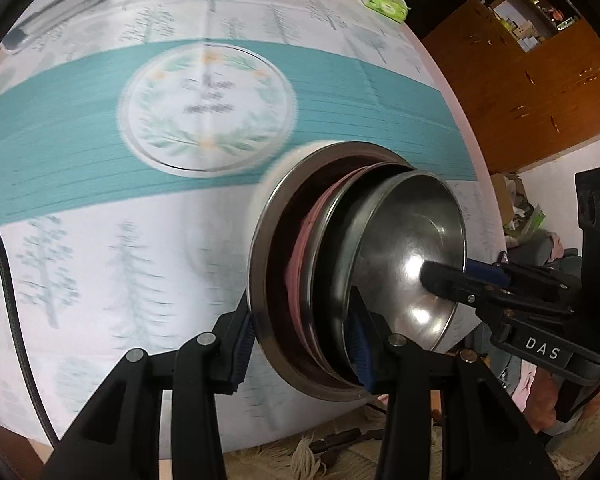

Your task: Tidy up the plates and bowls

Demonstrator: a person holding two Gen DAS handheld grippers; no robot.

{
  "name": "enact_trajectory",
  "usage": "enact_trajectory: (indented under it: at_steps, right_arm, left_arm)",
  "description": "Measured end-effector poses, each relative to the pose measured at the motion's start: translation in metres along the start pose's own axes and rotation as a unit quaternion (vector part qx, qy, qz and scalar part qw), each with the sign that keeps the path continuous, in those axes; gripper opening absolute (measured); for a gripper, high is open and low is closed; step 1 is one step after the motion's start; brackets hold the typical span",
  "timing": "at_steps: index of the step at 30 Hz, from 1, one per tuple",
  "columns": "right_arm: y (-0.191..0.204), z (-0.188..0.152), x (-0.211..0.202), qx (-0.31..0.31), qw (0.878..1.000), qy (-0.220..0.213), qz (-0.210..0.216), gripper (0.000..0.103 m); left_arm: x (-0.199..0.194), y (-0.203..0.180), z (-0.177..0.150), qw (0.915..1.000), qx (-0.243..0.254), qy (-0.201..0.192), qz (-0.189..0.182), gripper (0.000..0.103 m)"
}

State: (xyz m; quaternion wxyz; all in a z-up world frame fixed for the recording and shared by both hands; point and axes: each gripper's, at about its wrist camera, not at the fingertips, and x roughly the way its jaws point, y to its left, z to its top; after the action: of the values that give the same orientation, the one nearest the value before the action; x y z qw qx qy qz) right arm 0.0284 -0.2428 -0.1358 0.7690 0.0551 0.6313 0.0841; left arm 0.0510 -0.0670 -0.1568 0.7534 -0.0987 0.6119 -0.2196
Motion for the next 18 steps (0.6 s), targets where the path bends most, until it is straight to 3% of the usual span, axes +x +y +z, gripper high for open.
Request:
enact_trajectory:
  at_steps: [8, 18]
  right_arm:
    - [-0.046, -0.003, 0.005, 0.000, 1.000, 0.010, -0.009, 0.028]
    - [-0.062, 0.004, 0.021, 0.006, 1.000, 0.026, -0.006, 0.028]
  left_arm:
    - [0.035, -0.041, 0.001, 0.9999, 0.000, 0.004, 0.011, 0.041]
    - [0.056, -0.037, 0.010, 0.9994, -0.018, 0.024, 0.018, 0.041]
